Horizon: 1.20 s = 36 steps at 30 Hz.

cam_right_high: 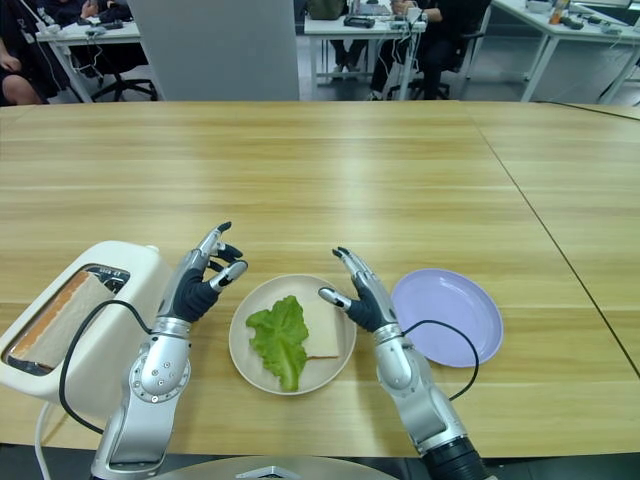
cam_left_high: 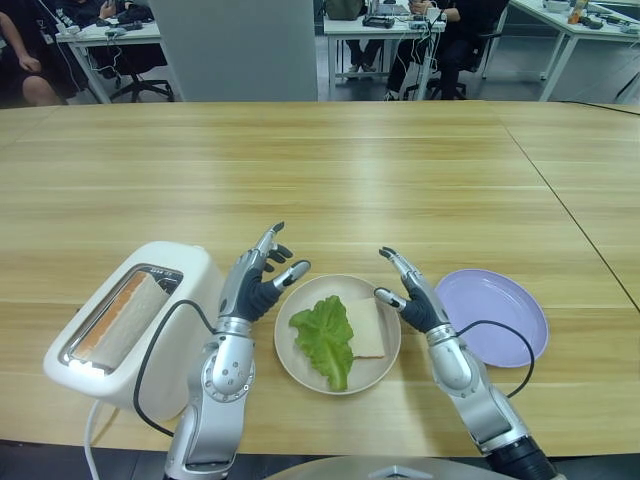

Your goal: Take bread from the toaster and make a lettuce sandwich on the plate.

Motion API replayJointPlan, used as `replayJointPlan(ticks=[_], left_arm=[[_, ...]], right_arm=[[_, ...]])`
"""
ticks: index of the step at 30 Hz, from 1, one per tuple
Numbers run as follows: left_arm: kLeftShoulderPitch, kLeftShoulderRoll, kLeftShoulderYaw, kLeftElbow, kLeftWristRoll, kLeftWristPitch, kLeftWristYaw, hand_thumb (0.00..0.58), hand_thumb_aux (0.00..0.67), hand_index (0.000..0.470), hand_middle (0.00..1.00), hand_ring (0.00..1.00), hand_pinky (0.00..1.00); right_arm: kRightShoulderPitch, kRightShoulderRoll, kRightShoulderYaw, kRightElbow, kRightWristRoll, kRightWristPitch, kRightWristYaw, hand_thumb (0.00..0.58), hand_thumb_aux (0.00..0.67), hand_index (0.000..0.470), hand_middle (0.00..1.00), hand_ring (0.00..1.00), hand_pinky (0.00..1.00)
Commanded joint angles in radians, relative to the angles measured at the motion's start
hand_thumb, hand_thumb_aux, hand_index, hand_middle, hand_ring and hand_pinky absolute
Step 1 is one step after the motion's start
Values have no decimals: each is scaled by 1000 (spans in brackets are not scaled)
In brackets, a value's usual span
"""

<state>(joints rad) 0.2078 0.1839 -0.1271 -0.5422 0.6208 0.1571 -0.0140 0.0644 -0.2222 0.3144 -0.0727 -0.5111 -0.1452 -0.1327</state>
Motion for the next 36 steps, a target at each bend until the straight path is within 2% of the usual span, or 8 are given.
replayJointPlan(ticks=[1, 3, 8, 14, 16, 24, 32, 36], left_arm=[[2, 10, 17, -11, 7, 1, -1, 0, 0, 0, 412, 412, 412], [-1, 12, 16, -11, 9, 0, -3, 0, 0, 0, 408, 408, 408], [2, 9, 6, 2, 17, -1, 5, 0, 0, 0, 408, 408, 408], [17, 29, 13, -29, 62, 4, 6, 0, 0, 0, 400, 400, 400], [29, 59, 46, -71, 150, 19, 18, 0, 0, 0, 404, 404, 404], [81, 176, 270, -293, 411, 68, -68, 0, 0, 0, 408, 408, 408], [98, 331, 634, -343, 416, 58, -157, 0, 0, 0, 404, 404, 404], [175, 349, 713, -276, 381, 43, -216, 0, 0, 0, 408, 408, 408]], right_arm=[[44, 24, -19, -74, 89, 58, 81, 0, 0, 0, 0, 0, 0], [65, 28, -16, -94, 104, 97, 122, 0, 0, 0, 0, 0, 0], [21, -86, 64, -25, -204, 68, 37, 0, 0, 0, 0, 0, 0], [-25, -130, 153, 13, -379, 64, 26, 0, 0, 0, 0, 0, 0], [-45, -138, 176, 47, -413, 63, 25, 0, 0, 0, 0, 0, 0], [-65, -149, 228, 82, -505, 70, 14, 0, 0, 0, 0, 0, 0], [-49, -145, 267, 34, -609, 104, -2, 0, 0, 0, 0, 0, 0], [-39, -136, 285, 2, -659, 119, -14, 0, 0, 0, 0, 0, 0]])
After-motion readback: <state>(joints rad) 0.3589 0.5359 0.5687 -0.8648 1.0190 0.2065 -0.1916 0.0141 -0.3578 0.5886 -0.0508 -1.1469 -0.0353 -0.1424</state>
